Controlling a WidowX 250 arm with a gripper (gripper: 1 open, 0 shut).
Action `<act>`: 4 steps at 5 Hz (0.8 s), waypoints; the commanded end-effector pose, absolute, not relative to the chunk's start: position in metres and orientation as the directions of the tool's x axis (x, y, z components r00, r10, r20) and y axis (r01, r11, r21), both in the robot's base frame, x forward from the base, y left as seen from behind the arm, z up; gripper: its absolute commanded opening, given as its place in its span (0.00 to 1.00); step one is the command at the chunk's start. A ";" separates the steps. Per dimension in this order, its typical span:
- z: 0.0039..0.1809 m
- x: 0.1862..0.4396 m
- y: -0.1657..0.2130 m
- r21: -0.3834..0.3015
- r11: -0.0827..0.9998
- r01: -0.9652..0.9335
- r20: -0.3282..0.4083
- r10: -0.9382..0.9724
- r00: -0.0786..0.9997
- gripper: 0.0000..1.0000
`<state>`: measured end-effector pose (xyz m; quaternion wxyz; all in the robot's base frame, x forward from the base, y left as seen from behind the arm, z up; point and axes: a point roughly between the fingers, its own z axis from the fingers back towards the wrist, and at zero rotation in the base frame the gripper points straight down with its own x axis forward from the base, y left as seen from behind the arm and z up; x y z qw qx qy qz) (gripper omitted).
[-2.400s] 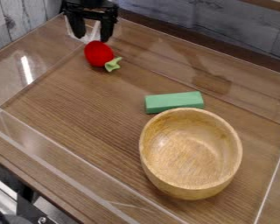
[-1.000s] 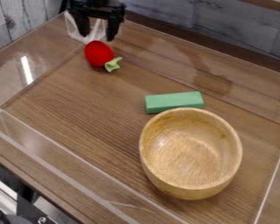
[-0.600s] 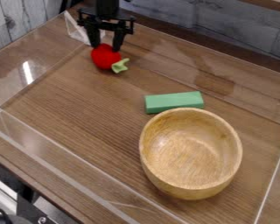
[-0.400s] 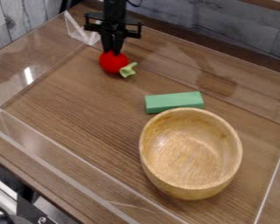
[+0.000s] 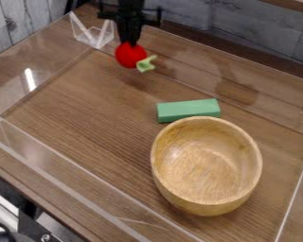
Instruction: Move the red fruit to the right
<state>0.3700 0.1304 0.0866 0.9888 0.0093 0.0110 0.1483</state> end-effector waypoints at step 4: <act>0.144 0.370 0.054 0.002 0.981 -0.194 0.091 0.193 0.977 0.00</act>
